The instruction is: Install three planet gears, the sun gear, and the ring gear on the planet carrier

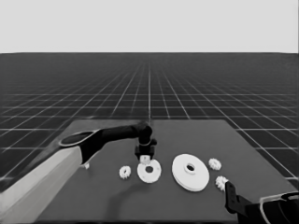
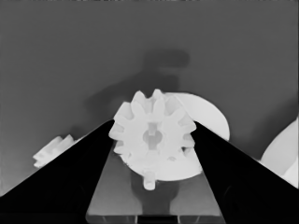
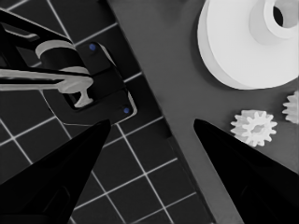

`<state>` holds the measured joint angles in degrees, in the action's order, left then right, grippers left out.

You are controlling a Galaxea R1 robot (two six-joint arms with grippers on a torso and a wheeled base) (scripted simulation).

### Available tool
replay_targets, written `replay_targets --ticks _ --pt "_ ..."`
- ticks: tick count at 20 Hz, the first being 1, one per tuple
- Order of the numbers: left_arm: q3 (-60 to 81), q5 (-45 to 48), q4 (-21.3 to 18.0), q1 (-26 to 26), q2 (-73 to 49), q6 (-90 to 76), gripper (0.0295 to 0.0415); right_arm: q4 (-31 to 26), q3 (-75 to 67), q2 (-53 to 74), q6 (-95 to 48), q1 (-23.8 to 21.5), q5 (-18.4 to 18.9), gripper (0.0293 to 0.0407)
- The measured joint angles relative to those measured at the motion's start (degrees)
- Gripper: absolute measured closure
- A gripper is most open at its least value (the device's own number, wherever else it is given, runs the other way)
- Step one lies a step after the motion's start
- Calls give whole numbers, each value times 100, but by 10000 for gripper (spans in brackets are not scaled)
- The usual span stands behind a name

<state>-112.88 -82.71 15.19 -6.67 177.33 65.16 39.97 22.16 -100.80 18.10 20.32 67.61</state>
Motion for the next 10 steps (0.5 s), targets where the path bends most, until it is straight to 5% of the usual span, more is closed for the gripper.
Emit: replay_targets --ticks 4,6,10 --pt "-34 19 23 -31 12 -17 398 0 0 0 0 0 0 315" --pt "-37 21 25 -33 13 -19 339 0 0 0 0 0 0 315" --pt "-38 22 26 -34 13 -19 326 0 0 0 0 0 0 315"
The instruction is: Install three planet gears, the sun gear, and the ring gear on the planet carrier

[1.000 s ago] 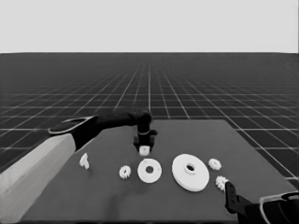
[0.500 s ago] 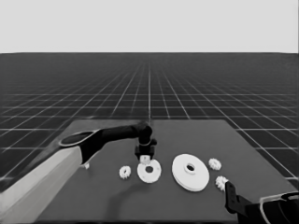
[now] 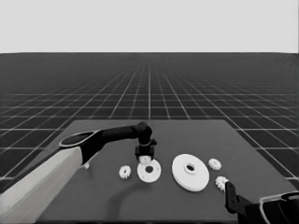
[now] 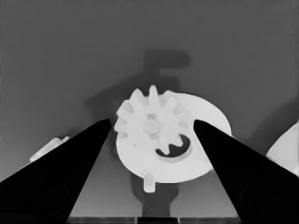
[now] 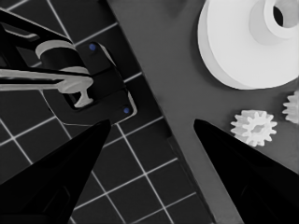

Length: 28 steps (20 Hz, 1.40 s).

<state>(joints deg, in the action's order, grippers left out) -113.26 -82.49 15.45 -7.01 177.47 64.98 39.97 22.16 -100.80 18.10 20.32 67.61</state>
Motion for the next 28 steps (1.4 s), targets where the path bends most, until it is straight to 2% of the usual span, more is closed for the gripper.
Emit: replay_targets --ticks 4,6,8,14,15,17,24,25,26,28 --pt "0 0 0 0 0 0 326 0 0 0 0 0 0 315" --pt "564 -304 -439 515 -189 310 326 0 0 0 0 0 0 315" --pt "662 -380 -620 725 -216 365 326 0 0 0 0 0 0 315" --pt "687 -414 -716 818 -222 378 326 0 0 0 0 0 0 315" --pt "2303 -483 -633 774 -1156 977 326 0 0 0 0 0 0 315" --pt "3331 -516 -576 716 -2052 1189 326 0 0 0 0 0 0 315" --pt "3739 -513 -550 697 -2453 1194 326 0 0 0 0 0 0 315" --pt "3533 -374 -62 235 -2396 1067 326 0 0 0 0 0 0 315" --pt "3342 -265 213 -95 -2341 960 326 0 0 0 0 0 0 315" --pt "3104 -136 445 -369 -2269 832 326 0 0 0 0 0 0 315"
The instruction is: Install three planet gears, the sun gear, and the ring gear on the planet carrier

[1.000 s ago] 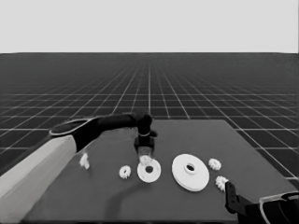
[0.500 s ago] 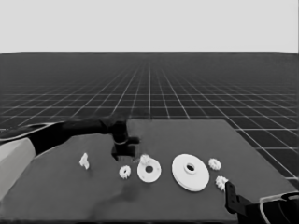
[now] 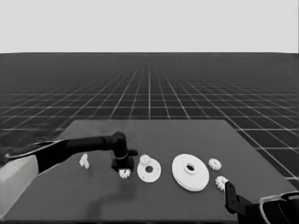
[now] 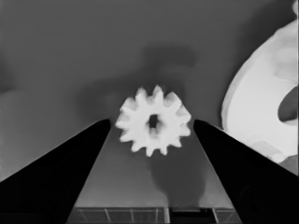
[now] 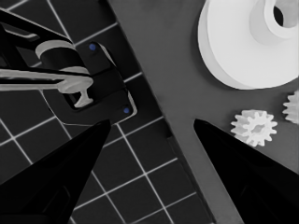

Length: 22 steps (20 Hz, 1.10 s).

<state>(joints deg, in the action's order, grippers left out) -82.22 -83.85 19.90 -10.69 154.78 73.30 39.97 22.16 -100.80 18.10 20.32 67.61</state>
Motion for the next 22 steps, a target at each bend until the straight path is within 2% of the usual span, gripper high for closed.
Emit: replay_targets --ticks 6,8,16,18,20,22 --pt "-133 75 110 -116 42 -68 326 0 0 0 0 0 0 315" --pt "-137 76 114 -119 43 -70 397 0 0 0 0 0 0 315" --pt "-137 77 115 -118 44 -71 398 0 0 0 0 0 0 315" --pt "506 -275 -557 599 -158 277 398 0 0 0 0 0 0 315" --pt "619 -348 -839 914 -186 345 398 0 0 0 0 0 0 315" --pt "640 -368 -940 1017 -191 359 398 0 0 0 0 0 0 315"
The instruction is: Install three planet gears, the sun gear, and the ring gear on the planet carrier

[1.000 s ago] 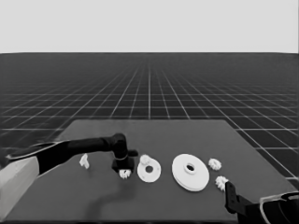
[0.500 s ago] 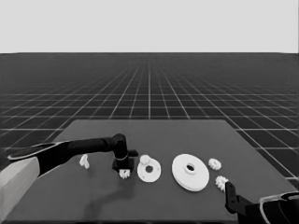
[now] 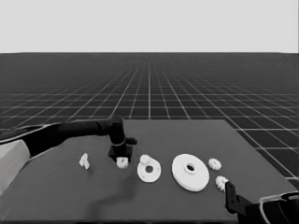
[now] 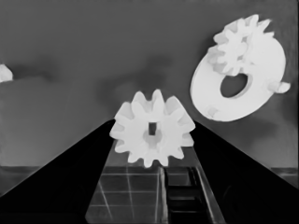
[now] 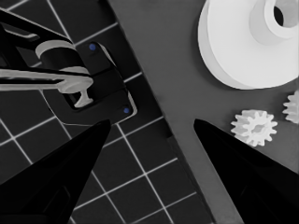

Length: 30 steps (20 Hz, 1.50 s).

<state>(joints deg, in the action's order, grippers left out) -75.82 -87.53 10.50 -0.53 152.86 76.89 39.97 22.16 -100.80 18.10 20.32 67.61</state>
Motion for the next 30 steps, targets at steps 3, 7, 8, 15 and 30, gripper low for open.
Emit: replay_targets --ticks 3,7,8,15,30 --pt "5 -8 -43 39 -1 3 398 0 0 0 0 0 0 315" --pt "-226 -177 22 -2 1177 931 398 0 0 0 0 0 0 315" --pt "-300 -189 26 -7 1323 995 398 0 0 0 0 0 0 315" --pt "-587 -166 441 -395 1542 944 398 0 0 0 0 0 0 315" --pt "-986 -17 994 -983 1625 672 326 0 0 0 0 0 0 315"
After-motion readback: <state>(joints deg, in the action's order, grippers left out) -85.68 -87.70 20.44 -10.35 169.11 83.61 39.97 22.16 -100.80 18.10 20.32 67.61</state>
